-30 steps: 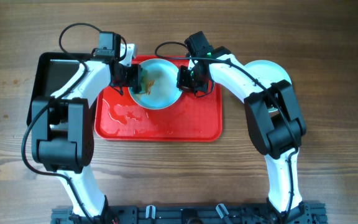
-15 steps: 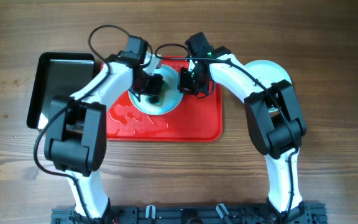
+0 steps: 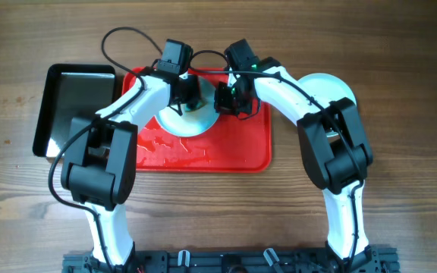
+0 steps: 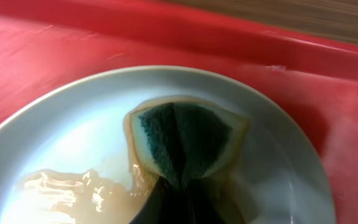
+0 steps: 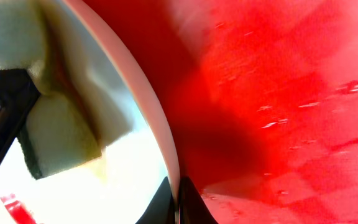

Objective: Clean dirty plates on tray and stack at the side
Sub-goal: 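Scrub the held plate with the sponge in the left gripper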

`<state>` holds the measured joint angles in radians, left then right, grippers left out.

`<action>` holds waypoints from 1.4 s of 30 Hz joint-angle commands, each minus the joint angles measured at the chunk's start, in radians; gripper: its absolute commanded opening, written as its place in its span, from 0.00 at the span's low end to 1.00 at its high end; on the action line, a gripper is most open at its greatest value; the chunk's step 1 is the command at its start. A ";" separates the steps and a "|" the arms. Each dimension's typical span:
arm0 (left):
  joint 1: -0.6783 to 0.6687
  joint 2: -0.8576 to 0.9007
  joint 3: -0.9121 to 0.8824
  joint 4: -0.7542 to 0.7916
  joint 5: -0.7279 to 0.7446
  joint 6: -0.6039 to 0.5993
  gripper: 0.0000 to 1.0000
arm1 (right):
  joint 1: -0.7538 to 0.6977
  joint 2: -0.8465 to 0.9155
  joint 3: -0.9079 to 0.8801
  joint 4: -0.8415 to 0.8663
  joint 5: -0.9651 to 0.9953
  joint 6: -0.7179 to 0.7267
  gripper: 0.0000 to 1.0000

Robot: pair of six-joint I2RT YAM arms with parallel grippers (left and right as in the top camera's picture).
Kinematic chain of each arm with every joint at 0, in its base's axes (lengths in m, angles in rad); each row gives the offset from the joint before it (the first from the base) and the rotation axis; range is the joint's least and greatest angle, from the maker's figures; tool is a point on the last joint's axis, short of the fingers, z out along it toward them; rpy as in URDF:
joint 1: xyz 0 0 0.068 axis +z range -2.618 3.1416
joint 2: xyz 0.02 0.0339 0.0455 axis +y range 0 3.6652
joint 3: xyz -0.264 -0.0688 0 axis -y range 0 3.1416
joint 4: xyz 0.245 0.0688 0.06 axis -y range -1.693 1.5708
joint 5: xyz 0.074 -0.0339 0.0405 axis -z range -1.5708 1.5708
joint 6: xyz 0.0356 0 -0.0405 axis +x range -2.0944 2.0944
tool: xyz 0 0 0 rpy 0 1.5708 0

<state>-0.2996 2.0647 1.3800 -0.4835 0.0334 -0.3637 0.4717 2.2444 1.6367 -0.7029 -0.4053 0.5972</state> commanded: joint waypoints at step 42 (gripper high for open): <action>0.227 0.004 0.263 -0.673 0.169 0.109 0.04 | 0.077 0.056 -0.009 0.030 -0.023 0.032 0.04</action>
<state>-0.0917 2.1002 1.5642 -1.1191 0.1806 -0.3492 0.5594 2.2627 1.6367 -0.6754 -0.4599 0.6243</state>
